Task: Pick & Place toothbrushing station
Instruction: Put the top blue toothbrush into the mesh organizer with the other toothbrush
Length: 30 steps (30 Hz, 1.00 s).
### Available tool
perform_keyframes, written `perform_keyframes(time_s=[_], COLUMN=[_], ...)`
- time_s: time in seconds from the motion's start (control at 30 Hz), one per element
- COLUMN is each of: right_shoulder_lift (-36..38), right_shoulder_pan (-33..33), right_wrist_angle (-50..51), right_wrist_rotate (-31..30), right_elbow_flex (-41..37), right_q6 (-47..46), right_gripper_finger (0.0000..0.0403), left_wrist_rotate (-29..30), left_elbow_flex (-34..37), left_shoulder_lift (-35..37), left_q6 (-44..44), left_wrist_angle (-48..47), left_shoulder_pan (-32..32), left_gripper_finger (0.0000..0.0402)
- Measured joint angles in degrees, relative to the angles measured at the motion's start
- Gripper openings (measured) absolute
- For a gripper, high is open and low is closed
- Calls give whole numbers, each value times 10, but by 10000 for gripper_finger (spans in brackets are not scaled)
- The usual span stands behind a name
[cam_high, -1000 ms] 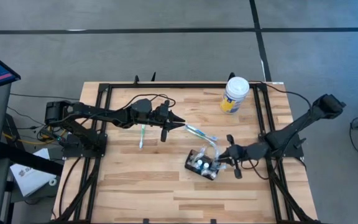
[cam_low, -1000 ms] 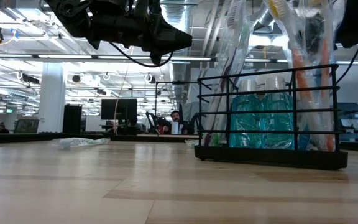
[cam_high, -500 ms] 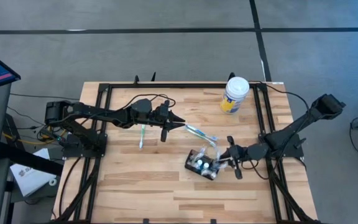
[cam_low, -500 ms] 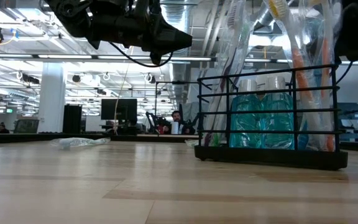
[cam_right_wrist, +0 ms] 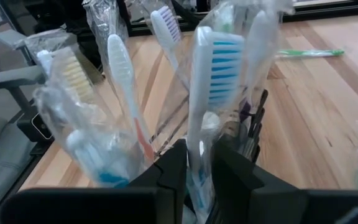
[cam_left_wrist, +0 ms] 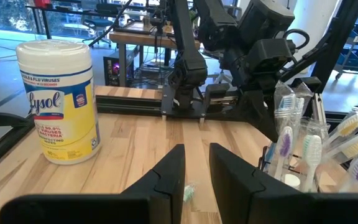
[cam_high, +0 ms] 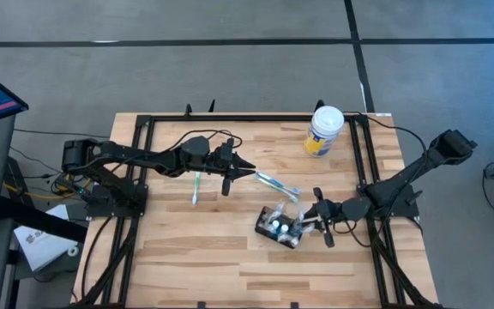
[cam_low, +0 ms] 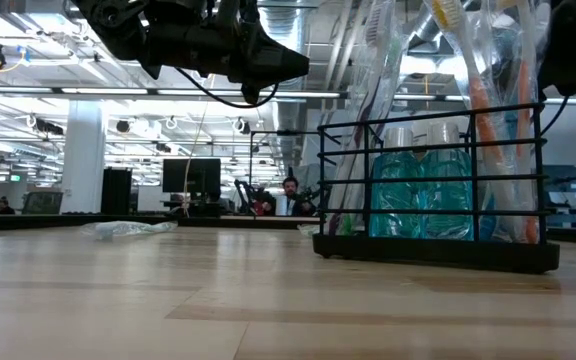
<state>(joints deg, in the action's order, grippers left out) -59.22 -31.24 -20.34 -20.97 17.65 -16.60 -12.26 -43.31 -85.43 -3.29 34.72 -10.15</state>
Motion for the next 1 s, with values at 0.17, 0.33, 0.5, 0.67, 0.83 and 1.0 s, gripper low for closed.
perform_keyframes(time_s=[0.17, 0.33, 0.5, 0.67, 0.83, 1.0], right_shoulder_lift=[0, 0, 0, 0, 0, 1], right_shoulder_pan=[0, 4, 11, 11, 22, 38], right_wrist_angle=[1, 26, 24, 23, 23, 23], right_wrist_rotate=[1, 12, 17, 17, 16, 15], right_elbow_flex=[0, 0, 0, 0, 0, 0], right_q6=[0, -3, -24, -25, -25, -24], right_gripper_finger=[64, 64, 65, 92, 147, 187], left_wrist_rotate=[0, 0, 0, 0, 0, 0], left_elbow_flex=[0, 0, 0, 0, 0, 0], left_shoulder_lift=[0, 0, 0, 0, 0, 0], left_q6=[0, 0, 0, 0, 0, 0], left_wrist_angle=[0, 0, 0, 0, 0, 0], left_shoulder_pan=[0, 0, 0, 0, 0, 0], left_gripper_finger=[66, 66, 66, 66, 66, 66])
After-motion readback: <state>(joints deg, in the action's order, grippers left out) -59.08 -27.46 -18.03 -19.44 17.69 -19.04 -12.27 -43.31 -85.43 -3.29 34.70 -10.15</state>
